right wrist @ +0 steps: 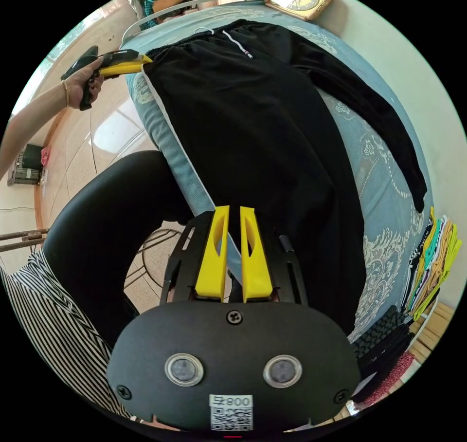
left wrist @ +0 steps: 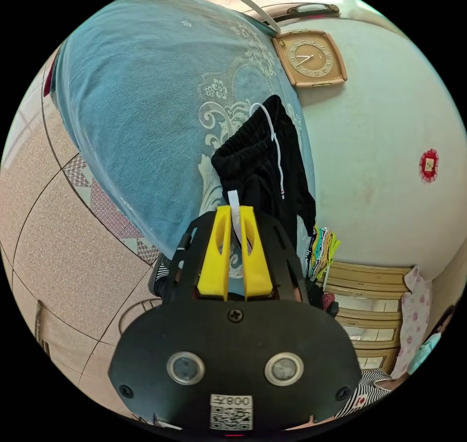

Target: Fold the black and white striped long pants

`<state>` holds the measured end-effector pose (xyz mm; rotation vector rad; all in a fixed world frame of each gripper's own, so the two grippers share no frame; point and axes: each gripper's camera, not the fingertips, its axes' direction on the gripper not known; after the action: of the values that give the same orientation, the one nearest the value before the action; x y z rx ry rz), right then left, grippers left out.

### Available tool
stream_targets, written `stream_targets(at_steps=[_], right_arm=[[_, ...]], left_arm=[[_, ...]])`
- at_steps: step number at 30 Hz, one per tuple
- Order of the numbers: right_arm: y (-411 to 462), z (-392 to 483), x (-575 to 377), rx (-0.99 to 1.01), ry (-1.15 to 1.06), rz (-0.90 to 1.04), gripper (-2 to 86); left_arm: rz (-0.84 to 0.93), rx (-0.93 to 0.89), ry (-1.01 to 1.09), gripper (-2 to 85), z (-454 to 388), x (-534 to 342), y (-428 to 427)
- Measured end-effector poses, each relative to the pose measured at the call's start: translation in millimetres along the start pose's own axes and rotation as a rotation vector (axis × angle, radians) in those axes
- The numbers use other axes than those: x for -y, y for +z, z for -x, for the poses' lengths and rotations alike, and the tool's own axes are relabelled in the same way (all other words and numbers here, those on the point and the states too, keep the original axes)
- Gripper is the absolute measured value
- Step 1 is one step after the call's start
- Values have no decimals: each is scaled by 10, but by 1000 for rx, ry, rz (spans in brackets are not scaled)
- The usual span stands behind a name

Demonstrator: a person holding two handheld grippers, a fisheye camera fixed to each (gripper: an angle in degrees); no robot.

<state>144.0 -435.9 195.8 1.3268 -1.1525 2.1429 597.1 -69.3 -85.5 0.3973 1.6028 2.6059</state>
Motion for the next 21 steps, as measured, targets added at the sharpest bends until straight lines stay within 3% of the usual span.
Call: stream_targets(at_steps=[8, 13, 21], right_arm=[[-199, -158, 171, 94, -18, -72, 11], [11, -192, 241, 114, -28, -37, 7], [-137, -675, 155, 161, 103, -182, 0]], left_arm=[[-36, 7, 106, 19, -269, 244, -17], [24, 138, 148, 23, -449, 447, 155], [-100, 108, 136, 30, -898, 694, 311]])
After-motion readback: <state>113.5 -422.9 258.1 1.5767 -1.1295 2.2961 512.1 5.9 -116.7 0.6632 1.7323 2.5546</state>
